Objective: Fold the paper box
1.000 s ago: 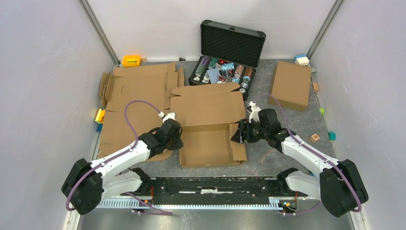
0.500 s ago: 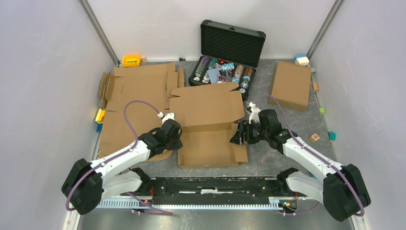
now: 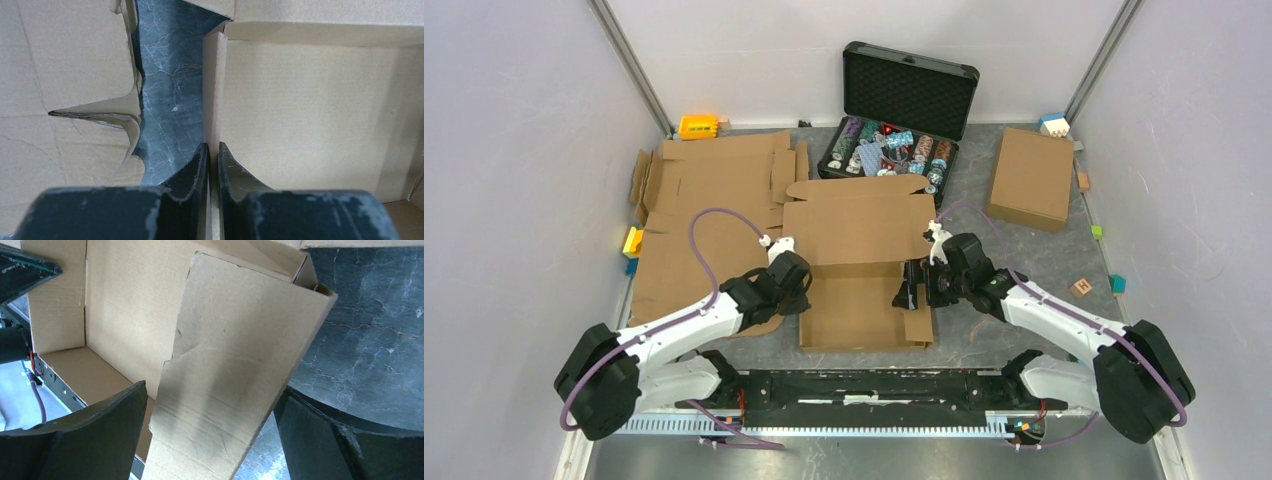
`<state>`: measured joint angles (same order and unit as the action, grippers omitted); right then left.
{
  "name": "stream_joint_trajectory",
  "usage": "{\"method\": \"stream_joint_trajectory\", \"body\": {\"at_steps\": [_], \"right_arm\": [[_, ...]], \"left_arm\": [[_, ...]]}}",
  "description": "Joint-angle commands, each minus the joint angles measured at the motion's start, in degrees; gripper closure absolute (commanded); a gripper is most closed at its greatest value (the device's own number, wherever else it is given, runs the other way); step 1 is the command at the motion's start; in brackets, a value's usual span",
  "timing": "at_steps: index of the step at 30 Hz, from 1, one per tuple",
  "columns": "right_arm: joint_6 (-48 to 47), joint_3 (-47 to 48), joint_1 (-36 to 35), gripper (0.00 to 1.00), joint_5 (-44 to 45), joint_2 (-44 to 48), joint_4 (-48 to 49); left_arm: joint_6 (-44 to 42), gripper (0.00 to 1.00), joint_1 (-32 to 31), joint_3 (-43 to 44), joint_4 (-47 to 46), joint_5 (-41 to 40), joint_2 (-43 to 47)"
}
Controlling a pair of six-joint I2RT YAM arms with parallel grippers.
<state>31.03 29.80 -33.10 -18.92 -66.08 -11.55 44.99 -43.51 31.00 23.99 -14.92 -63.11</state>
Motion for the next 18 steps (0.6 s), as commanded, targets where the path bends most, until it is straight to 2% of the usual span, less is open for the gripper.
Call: {"method": "stream_joint_trajectory", "body": {"at_steps": [1, 8, 18], "right_arm": [[4.09, 3.01, -2.24, 0.02, 4.13, 0.05, 2.35], [3.51, 3.71, -2.84, 0.02, 7.05, 2.56, -1.40], [5.16, 3.44, -3.44, 0.02, 2.93, 8.86, -3.64]], "left_arm": [[4.86, 0.83, -1.56, 2.23, -3.03, -2.55, 0.01], [6.94, 0.82, -1.78, 1.30, -2.98, -4.58, 0.10], [7.33, 0.82, -1.76, 1.17, -2.98, -5.12, -0.68]]}}
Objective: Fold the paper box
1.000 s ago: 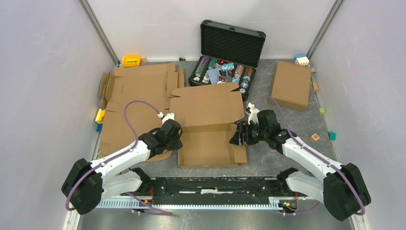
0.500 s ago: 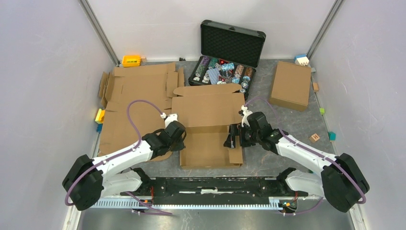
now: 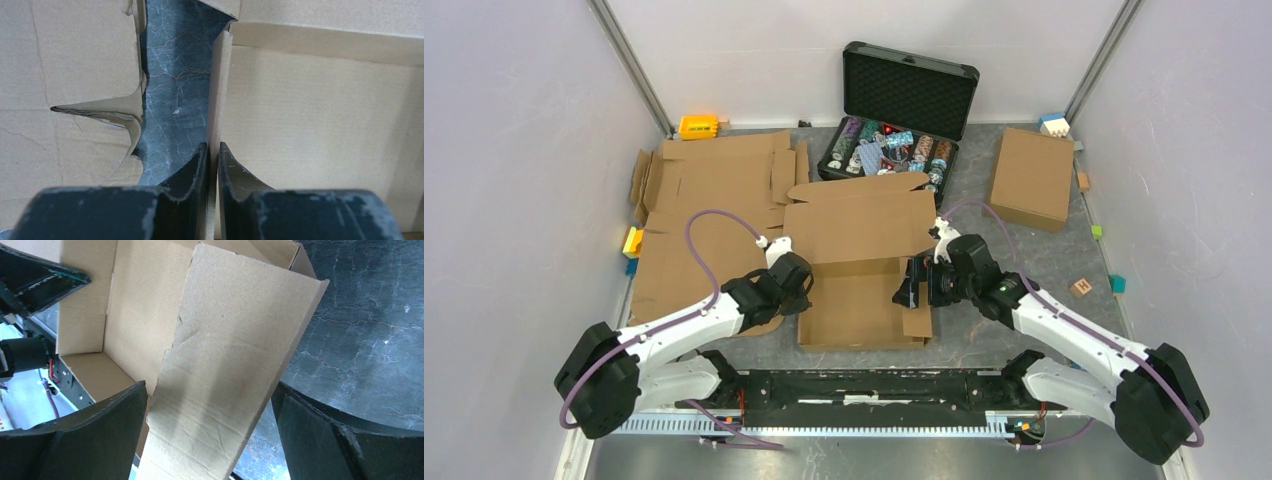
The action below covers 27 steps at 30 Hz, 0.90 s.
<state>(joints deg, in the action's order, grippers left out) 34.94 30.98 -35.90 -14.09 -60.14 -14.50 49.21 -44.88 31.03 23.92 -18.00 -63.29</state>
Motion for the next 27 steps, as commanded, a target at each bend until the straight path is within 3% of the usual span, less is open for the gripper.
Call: {"method": "stream_joint_trajectory", "body": {"at_steps": [1, 17, 22, 27], "right_arm": [[1.06, 2.69, -0.65, 0.02, -1.95, 3.32, -1.34], [-0.91, 2.86, -0.52, 0.02, -3.63, 6.01, -4.86], [0.15, 1.13, -0.01, 0.02, -3.87, 7.66, -1.47], [4.28, -3.56, 1.22, 0.11, -6.76, 9.72, 5.52]], "left_arm": [[3.11, 0.82, -0.39, 1.22, -2.92, -2.17, -0.50], [3.17, 0.82, -0.38, 1.23, -1.95, -3.19, -0.88], [3.17, 0.82, -0.38, 1.26, -1.99, -3.10, -1.23], [3.17, 0.82, -0.38, 1.06, -1.95, -2.92, -0.94]]}}
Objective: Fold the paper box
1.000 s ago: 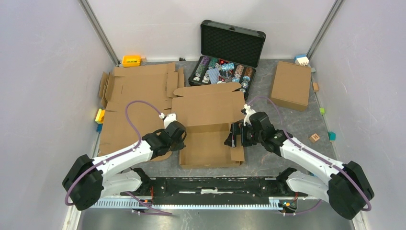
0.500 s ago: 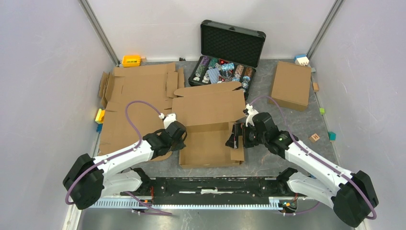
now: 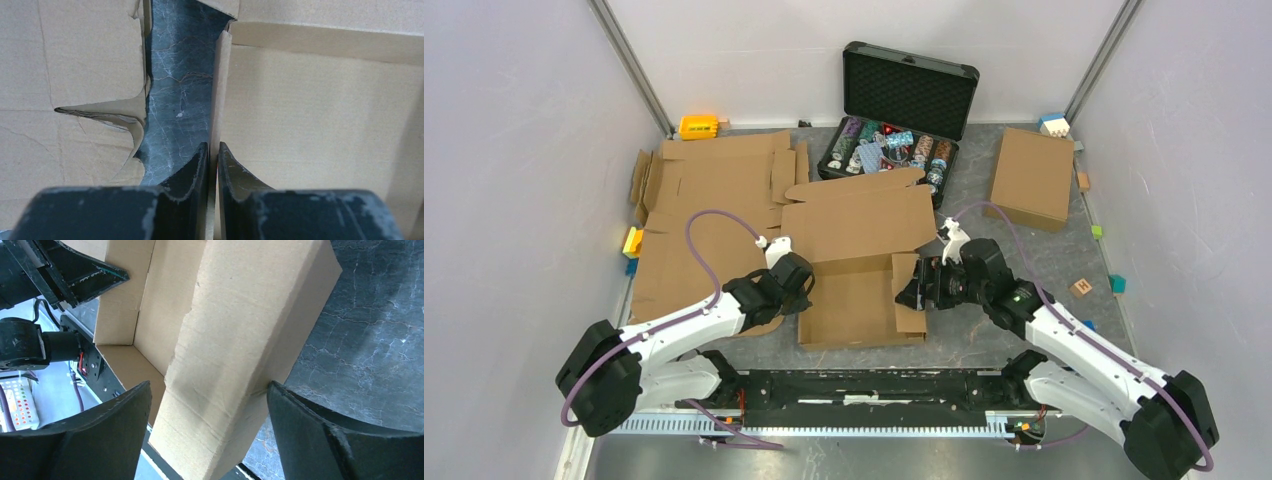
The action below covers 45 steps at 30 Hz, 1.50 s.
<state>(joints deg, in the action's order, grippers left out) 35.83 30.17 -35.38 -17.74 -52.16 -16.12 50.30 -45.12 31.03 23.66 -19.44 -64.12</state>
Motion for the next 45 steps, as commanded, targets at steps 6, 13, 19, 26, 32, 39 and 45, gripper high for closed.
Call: {"method": "stream_joint_trajectory", "body": {"at_steps": [6, 13, 19, 26, 32, 39, 45], "right_arm": [[2.57, -3.18, 1.01, 0.20, -1.61, 0.09, 6.89], [-0.29, -2.78, 0.96, 0.27, 1.39, -5.13, 5.59], [-1.08, -3.34, 0.07, 0.35, 3.29, -8.34, 6.80], [-5.15, 0.10, -2.04, 0.41, 12.08, -12.39, 0.84], [-8.23, 4.60, -3.86, 0.49, 22.92, -16.49, -6.94], [-8.61, 6.67, -5.00, 0.74, 32.24, -17.30, -9.73], [-8.90, 8.90, -7.20, 1.00, 39.60, -21.01, -12.58]], "left_arm": [[2.08, 0.82, -0.16, 0.88, -1.69, -1.48, 0.34], [2.30, 0.83, -0.14, 0.60, -2.10, -1.48, 0.21], [2.61, 0.82, -0.23, 0.38, -2.48, -1.52, 0.28], [2.82, 0.78, -1.69, 1.06, -3.01, -2.21, -0.20], [4.94, 0.66, -4.12, 1.95, -1.26, -7.06, -0.05], [8.75, 0.64, -7.92, 1.75, -0.69, -11.88, 0.16], [9.55, 0.63, -9.67, 1.67, -0.37, -14.26, -0.28]]}}
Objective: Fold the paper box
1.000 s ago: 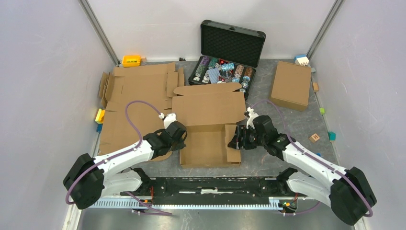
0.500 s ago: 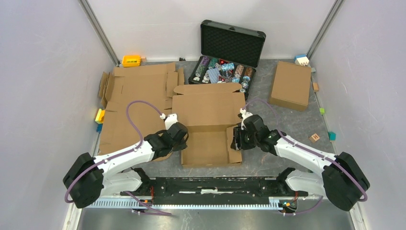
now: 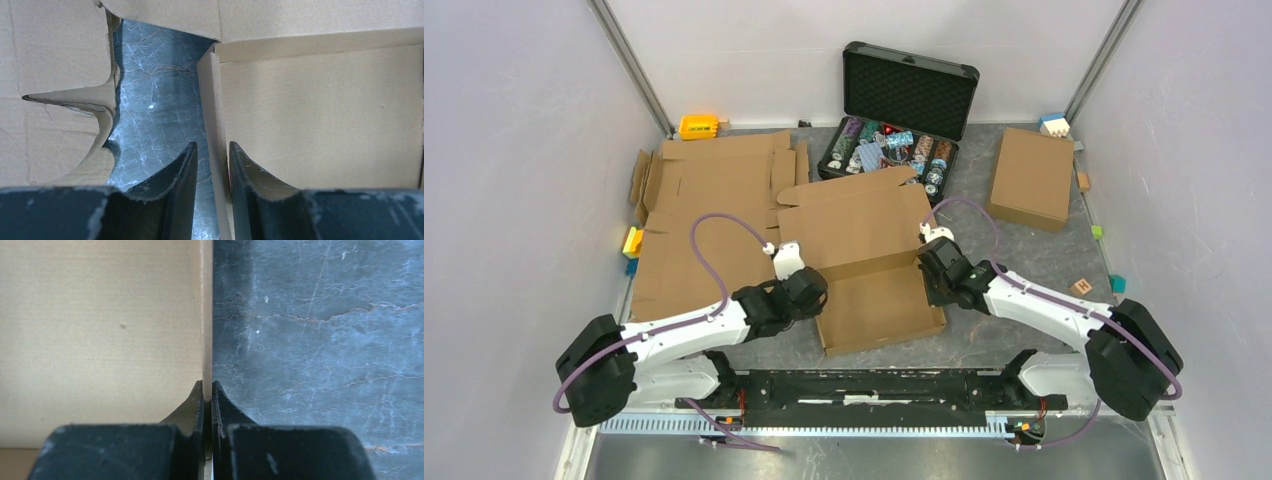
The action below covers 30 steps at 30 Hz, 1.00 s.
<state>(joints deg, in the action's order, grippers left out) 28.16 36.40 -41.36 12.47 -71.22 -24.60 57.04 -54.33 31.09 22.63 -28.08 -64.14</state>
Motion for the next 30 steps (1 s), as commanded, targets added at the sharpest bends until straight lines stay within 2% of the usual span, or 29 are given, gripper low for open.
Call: {"method": "stream_joint_trajectory", "body": {"at_steps": [1, 3, 6, 7, 9, 22, 30], "right_arm": [[-1.03, 3.00, -1.56, 1.00, 10.65, -2.42, -4.47], [-0.78, 3.32, -2.21, 0.99, 12.49, -3.19, -4.92], [-1.29, 3.37, -2.40, 0.71, 12.39, -4.24, -4.05], [-1.55, 3.40, -2.41, 0.64, 12.37, -4.56, -3.52], [-1.88, 3.57, -2.41, 0.57, 12.85, -5.17, -2.68], [-4.90, 8.15, -2.32, 0.54, 11.76, -10.53, 1.21], [-7.07, 9.71, -2.32, 0.42, 10.30, -12.77, 3.37]], "left_arm": [[2.82, 0.63, -0.60, 1.53, 0.66, -5.65, -0.53], [2.73, 0.63, -0.66, 1.36, 0.66, -5.67, -0.78], [2.73, 0.65, -0.86, 1.20, 0.55, -5.45, -1.53], [2.65, 0.66, -0.92, 1.31, 0.56, -5.49, -1.80], [2.40, 0.67, -0.92, 1.24, 0.57, -5.58, -2.26], [-0.69, 0.73, -1.00, 1.46, 0.65, -6.20, -2.08], [-1.75, 0.79, -1.04, 2.11, 0.48, -6.03, -3.57]]}}
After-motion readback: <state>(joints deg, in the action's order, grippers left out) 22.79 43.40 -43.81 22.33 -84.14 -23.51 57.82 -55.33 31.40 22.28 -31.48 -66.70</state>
